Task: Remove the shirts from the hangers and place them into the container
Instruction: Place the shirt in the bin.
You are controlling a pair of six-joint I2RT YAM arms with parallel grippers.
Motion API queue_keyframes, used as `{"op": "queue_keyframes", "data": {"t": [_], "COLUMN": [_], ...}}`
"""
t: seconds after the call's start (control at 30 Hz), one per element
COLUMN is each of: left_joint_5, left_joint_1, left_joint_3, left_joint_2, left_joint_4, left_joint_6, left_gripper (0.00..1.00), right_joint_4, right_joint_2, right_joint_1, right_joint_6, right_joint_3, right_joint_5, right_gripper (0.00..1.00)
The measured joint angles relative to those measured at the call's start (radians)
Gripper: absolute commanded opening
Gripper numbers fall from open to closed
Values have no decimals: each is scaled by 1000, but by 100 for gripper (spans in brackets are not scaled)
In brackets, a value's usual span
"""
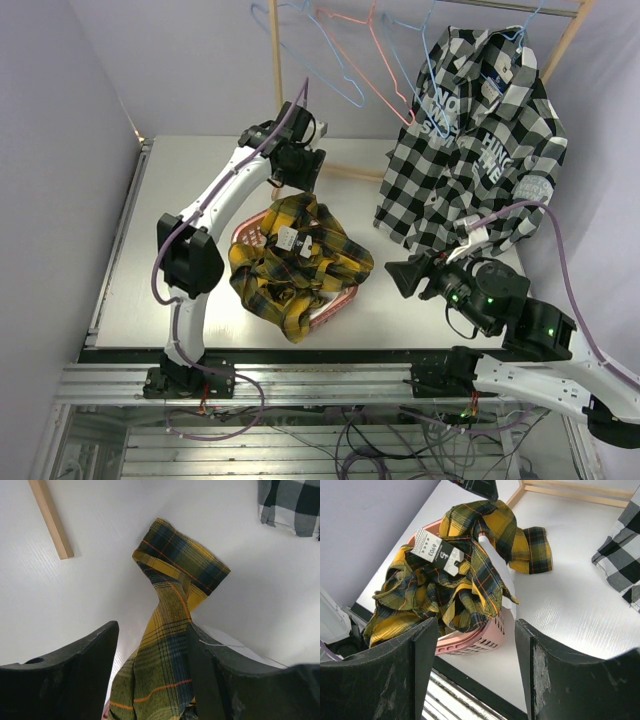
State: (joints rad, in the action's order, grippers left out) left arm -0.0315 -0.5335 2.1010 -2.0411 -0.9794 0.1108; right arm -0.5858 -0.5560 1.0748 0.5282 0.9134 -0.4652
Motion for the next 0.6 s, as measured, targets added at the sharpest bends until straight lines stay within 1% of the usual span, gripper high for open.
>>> {"op": "queue_keyframes", "data": {"t": [0.3,0.37,0.4,0.43,0.47,0.5,0.53,0.57,0.6], "left_joint_5": [5,8,11,12,13,15,17,21,24], "left_joint_1": [0,0,0,0,0,0,0,0,0], "left_joint_3": [0,0,0,0,0,0,0,-2,-4], "left_joint_2": [-45,-54,-60,-66,-72,-79,-85,-92,-97], "left_joint_4": [-6,-7,-9,-11,-13,-14,-14,-14,-14], "left_joint_6": [-19,-24,-26,-28,-29,-30,-31,-29,-32], "left_gripper": [66,63,60,55,45,34,20,9,7], "right_joint_4": [-12,-13,-14,-14,-16,-18,-19,-19,-19], "right_joint_2": [17,17,17,18,19,22,24,27,29], "right_joint_1": [0,0,0,0,0,0,0,0,0], "right_joint_6": [11,11,12,12,14,14,15,16,17], "right_joint_3": [0,0,0,0,0,0,0,0,0], "right_joint_5": [0,0,0,0,0,0,0,0,0], "right_gripper": [63,63,63,63,63,63,63,63,63]}}
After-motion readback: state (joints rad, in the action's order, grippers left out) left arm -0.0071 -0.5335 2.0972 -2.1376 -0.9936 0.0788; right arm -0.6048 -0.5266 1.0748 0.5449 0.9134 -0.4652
